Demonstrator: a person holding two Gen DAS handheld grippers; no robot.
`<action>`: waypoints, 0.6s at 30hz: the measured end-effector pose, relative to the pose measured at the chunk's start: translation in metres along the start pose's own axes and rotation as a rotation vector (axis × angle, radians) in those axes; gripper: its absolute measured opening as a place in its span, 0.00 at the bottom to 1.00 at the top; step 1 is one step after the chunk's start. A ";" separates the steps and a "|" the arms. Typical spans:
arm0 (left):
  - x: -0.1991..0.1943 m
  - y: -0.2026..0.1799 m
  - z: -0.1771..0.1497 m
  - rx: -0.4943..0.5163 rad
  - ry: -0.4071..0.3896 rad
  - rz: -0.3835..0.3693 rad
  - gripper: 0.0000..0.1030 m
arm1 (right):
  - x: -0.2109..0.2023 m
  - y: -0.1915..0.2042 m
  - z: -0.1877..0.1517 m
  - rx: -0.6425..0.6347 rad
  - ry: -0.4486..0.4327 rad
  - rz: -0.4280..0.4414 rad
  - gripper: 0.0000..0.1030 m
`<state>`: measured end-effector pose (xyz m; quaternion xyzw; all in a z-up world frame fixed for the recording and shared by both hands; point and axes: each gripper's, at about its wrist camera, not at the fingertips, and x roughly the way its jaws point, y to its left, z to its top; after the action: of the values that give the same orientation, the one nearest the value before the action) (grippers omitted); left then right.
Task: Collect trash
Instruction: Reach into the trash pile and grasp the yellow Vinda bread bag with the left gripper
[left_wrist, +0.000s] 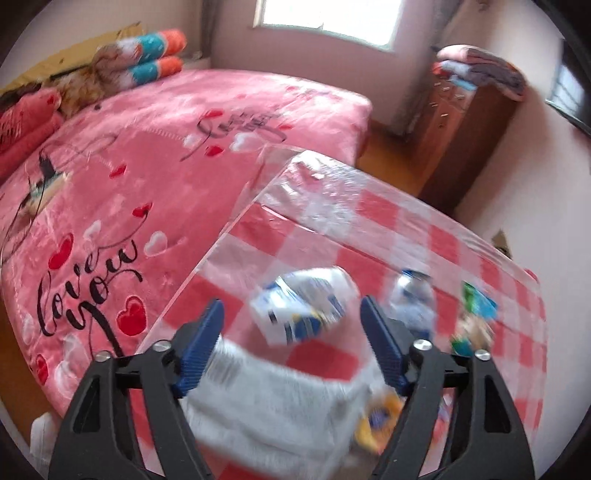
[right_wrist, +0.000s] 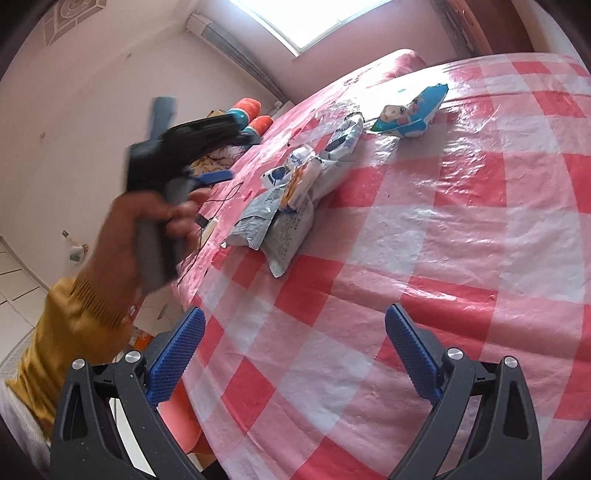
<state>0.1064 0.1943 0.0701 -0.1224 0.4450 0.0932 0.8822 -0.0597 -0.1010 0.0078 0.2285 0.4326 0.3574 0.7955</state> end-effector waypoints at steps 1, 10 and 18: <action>0.011 0.003 0.006 -0.021 0.013 0.019 0.66 | 0.001 0.000 0.000 0.000 0.005 0.002 0.94; 0.071 0.022 0.022 -0.136 0.128 0.087 0.47 | 0.004 0.003 0.000 -0.032 0.014 0.021 0.94; 0.072 0.006 0.009 -0.036 0.125 0.089 0.42 | -0.002 -0.006 0.002 0.018 0.006 0.054 0.94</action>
<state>0.1540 0.2069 0.0162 -0.1240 0.5025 0.1325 0.8453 -0.0561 -0.1063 0.0059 0.2463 0.4316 0.3756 0.7823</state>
